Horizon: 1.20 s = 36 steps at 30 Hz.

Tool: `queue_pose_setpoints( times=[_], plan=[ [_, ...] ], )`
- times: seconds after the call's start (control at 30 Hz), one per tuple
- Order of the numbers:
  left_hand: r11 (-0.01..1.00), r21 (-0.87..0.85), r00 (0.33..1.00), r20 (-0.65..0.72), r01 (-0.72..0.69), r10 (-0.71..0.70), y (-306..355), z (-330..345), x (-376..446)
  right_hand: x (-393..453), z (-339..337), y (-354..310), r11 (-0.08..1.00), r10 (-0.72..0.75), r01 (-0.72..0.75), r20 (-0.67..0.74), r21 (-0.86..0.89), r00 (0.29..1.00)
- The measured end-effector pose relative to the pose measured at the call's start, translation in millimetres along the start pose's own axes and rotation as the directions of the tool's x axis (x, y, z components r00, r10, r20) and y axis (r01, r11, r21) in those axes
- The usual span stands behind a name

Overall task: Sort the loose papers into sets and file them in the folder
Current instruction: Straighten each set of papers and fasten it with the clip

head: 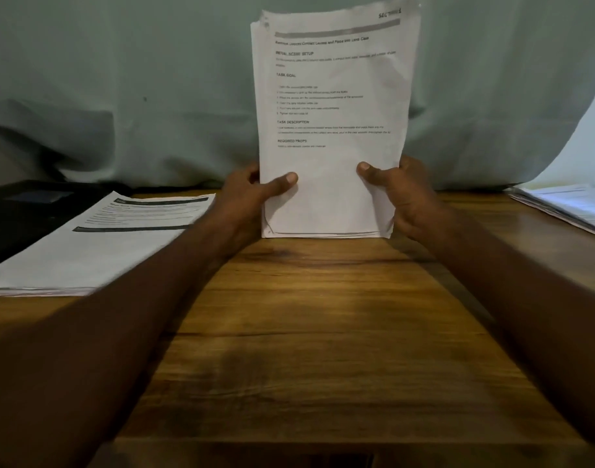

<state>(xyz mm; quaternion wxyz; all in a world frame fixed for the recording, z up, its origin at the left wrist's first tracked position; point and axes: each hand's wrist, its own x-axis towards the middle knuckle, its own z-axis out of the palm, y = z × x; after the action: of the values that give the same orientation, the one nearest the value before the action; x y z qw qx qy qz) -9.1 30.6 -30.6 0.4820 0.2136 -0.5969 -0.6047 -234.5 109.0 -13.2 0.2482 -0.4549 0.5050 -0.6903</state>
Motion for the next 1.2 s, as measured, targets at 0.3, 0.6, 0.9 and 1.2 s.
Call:
queue_pose_setpoints(
  times=[0.3,0.6,0.9,1.2],
  plan=[
    [0.996,-0.023,0.965,-0.246,0.087,-0.090,-6,-18,9,3,-7,4,0.938,0.146,-0.056,0.244,-0.341,0.959],
    [0.998,0.051,0.926,-0.376,0.041,-0.019,-7,-28,12,12,-15,19,0.915,0.256,-0.120,0.323,-0.386,0.911],
    [1.000,0.020,0.952,-0.305,0.022,-0.015,-3,-22,9,5,-20,11,0.913,0.271,-0.122,0.356,-0.389,0.894],
    [0.993,0.112,0.982,-0.191,0.031,-0.009,6,-4,1,0,-8,5,0.991,0.094,-0.073,0.201,-0.110,0.975]
  ],
)
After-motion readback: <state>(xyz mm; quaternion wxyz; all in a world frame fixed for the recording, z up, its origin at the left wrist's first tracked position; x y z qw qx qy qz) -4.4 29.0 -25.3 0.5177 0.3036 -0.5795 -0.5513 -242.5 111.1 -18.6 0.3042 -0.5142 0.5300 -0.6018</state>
